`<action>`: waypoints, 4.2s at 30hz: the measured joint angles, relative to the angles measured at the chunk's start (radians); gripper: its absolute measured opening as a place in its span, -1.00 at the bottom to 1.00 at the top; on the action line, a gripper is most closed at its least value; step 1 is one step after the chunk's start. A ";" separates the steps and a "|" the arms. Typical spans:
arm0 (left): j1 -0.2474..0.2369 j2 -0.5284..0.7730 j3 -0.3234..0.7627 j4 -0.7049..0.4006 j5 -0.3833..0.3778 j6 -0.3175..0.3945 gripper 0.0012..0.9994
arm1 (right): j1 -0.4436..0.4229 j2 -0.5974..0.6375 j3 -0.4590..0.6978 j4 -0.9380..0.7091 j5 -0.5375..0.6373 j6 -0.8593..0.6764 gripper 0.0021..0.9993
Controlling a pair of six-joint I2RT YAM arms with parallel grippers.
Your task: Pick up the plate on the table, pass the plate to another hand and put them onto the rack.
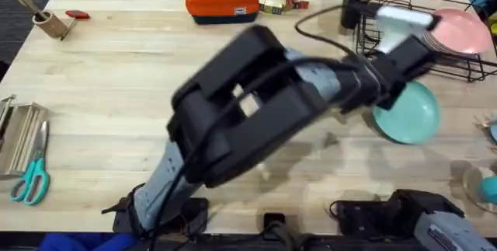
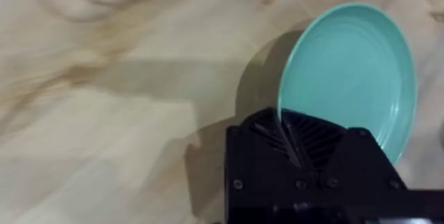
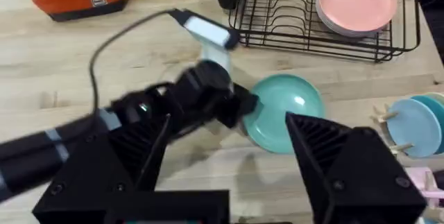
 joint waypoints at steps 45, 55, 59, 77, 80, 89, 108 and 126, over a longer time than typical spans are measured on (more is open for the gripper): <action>0.166 -0.391 0.000 -0.545 -0.085 0.206 -0.92 | 0.000 0.000 0.000 0.025 0.000 0.000 0.99; 0.191 -0.417 0.000 -0.612 -0.105 0.243 -0.92 | 0.000 0.000 0.000 0.025 0.000 0.000 0.99; 0.250 -0.431 0.000 -0.637 -0.105 0.247 -0.92 | 0.000 0.000 0.000 0.025 0.000 0.000 0.99; 0.380 -0.724 -0.312 -0.485 -0.109 0.280 -0.92 | 0.000 0.000 0.000 0.026 0.000 0.004 0.99; 0.385 -0.778 -0.396 -0.439 -0.109 0.285 -0.92 | 0.000 0.000 0.000 0.026 0.000 0.008 0.99; 0.448 -0.992 -0.581 -0.374 -0.121 0.288 -0.92 | 0.000 0.000 0.000 0.026 0.000 0.023 0.99; 0.471 -1.258 -0.735 -0.425 -0.219 0.288 -0.92 | 0.000 0.024 0.000 -0.037 -0.130 0.058 0.99; 0.718 -1.335 -0.735 -0.439 -0.022 0.116 -0.92 | 0.178 0.300 0.000 0.001 -0.370 -0.037 0.99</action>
